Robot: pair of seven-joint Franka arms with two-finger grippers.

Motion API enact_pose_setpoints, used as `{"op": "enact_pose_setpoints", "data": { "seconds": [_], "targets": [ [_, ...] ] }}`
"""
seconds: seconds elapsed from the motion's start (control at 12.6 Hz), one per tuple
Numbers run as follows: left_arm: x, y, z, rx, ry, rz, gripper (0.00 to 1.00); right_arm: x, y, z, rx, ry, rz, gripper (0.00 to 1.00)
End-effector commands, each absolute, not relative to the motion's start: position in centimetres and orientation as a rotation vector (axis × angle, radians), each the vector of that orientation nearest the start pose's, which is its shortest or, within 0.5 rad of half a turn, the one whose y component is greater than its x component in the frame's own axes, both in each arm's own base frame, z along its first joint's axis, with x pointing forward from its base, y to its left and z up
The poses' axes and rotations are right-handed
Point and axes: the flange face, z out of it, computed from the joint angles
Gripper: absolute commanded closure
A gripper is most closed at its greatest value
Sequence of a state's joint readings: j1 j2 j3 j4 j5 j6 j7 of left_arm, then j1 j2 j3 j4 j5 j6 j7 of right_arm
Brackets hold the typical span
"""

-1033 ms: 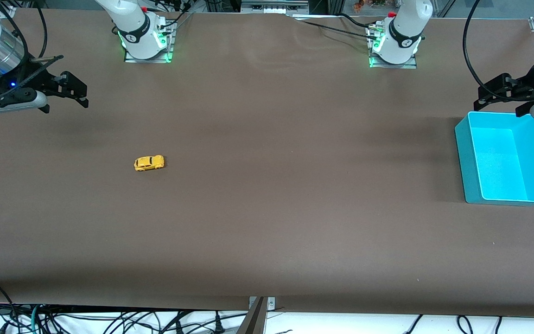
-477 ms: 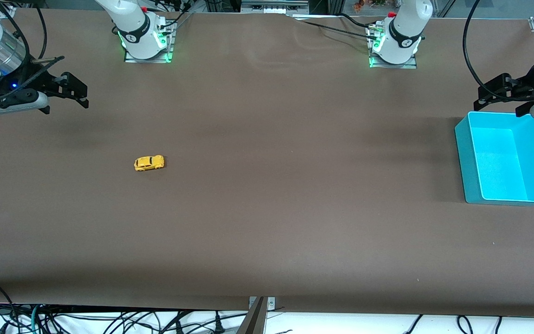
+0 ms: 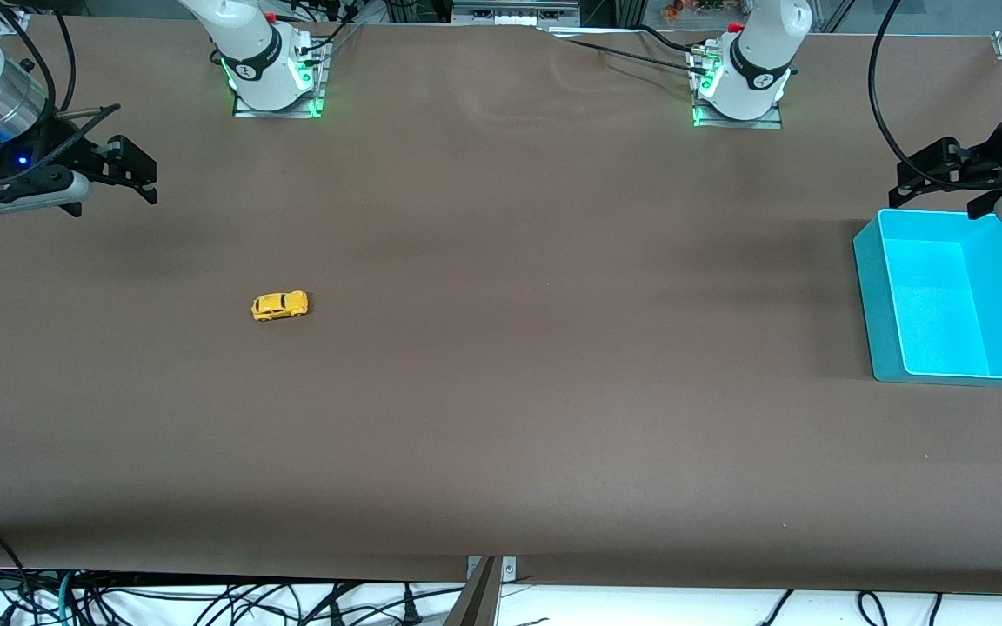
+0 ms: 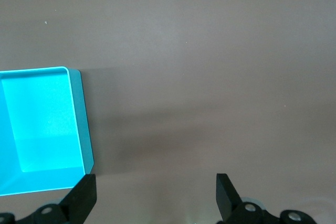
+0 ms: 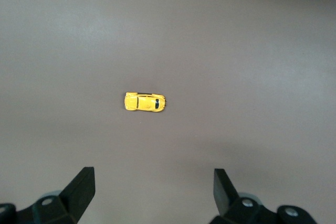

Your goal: Wind and store yellow beetle car

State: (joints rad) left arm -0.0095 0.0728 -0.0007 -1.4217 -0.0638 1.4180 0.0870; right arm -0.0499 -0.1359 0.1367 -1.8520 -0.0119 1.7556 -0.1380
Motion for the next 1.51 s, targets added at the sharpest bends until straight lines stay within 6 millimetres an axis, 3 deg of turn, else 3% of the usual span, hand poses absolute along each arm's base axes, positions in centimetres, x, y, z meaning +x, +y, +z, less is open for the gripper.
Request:
{"op": "enact_pose_setpoints", "data": {
  "seconds": [0.0, 1.43],
  "targets": [
    [56.32, -1.38, 64.44, -3.187, 0.205, 0.099, 0.0, 51.36, 4.83, 58.5, -3.159, -0.359, -0.067, 0.0],
    [56.32, -1.38, 64.44, -3.187, 0.205, 0.099, 0.0, 51.38, 4.59, 58.29, -3.12, -0.333, -0.044, 0.0]
  ]
}}
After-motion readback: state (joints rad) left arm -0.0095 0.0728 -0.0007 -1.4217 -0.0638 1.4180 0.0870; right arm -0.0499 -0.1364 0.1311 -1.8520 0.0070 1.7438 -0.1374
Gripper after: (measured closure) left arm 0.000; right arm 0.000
